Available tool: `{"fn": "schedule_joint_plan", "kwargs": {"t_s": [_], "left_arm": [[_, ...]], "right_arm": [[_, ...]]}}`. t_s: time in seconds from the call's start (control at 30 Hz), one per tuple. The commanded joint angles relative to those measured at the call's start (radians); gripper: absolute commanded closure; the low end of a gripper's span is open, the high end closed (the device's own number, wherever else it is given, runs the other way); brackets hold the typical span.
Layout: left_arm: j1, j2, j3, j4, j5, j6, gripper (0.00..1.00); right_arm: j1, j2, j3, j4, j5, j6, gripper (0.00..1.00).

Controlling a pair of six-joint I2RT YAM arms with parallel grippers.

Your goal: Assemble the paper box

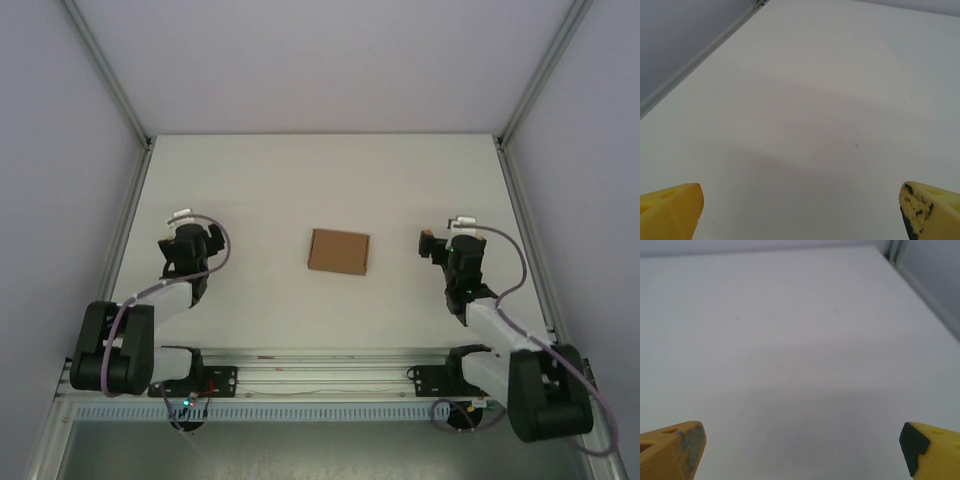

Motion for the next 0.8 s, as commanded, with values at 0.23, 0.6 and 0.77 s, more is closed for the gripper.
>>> {"fn": "schedule_joint_plan", "kwargs": {"t_s": [0.23,0.6,0.77], "left_arm": [[0.014,0.177,-0.049,0.432,0.11,0.106,0.0],[0.041,0.2,-0.041,0.463,0.134,0.095,0.0],[0.038,0.195,-0.036,0.439,0.132,0.093,0.0]], "right_arm": [[-0.156,0.429,0.076,0.482,-0.239,0.138,0.0],[-0.152,0.405,0.106,0.383,-0.158,0.146,0.0],[-0.148,0.406,0.109,0.38,-0.152,0.145,0.0]]}}
